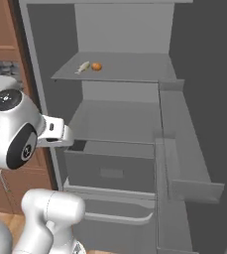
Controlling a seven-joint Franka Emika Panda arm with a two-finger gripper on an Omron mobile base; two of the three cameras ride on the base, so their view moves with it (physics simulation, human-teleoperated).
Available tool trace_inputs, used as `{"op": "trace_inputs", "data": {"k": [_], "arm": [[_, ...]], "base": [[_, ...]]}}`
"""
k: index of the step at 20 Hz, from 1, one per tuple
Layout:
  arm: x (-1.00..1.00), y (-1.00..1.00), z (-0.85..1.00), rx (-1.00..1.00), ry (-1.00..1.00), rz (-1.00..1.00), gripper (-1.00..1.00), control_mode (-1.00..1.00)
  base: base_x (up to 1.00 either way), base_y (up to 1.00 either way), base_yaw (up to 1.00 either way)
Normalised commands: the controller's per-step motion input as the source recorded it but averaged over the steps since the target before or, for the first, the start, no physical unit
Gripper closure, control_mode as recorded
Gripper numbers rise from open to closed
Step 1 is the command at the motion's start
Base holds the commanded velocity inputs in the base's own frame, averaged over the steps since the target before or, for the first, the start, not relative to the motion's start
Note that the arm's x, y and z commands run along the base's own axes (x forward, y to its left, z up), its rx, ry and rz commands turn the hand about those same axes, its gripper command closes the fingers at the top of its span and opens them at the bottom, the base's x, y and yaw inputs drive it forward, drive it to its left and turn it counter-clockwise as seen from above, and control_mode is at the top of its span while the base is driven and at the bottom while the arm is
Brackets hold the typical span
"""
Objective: Open the fridge, remove the tangerine, carrot, and fish, and place them on any counter.
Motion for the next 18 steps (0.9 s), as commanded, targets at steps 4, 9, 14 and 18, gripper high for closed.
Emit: {"op": "trace_inputs", "data": {"k": [4, 9, 14, 18], "arm": [[0.0, 0.0, 0.0, 0.0, 0.0, 0.0, -1.0, 1.0], [0.0, 0.0, 0.0, 0.0, 0.0, 0.0, -1.0, 1.0], [0.0, 0.0, 0.0, 0.0, 0.0, 0.0, -1.0, 1.0], [0.0, 0.0, 0.0, 0.0, 0.0, 0.0, -1.0, 1.0]], "base": [[0.55, -0.09, 0.09], [0.77, -0.52, 0.09], [0.41, -0.45, 0.04], [0.17, -0.02, 0.0]]}}
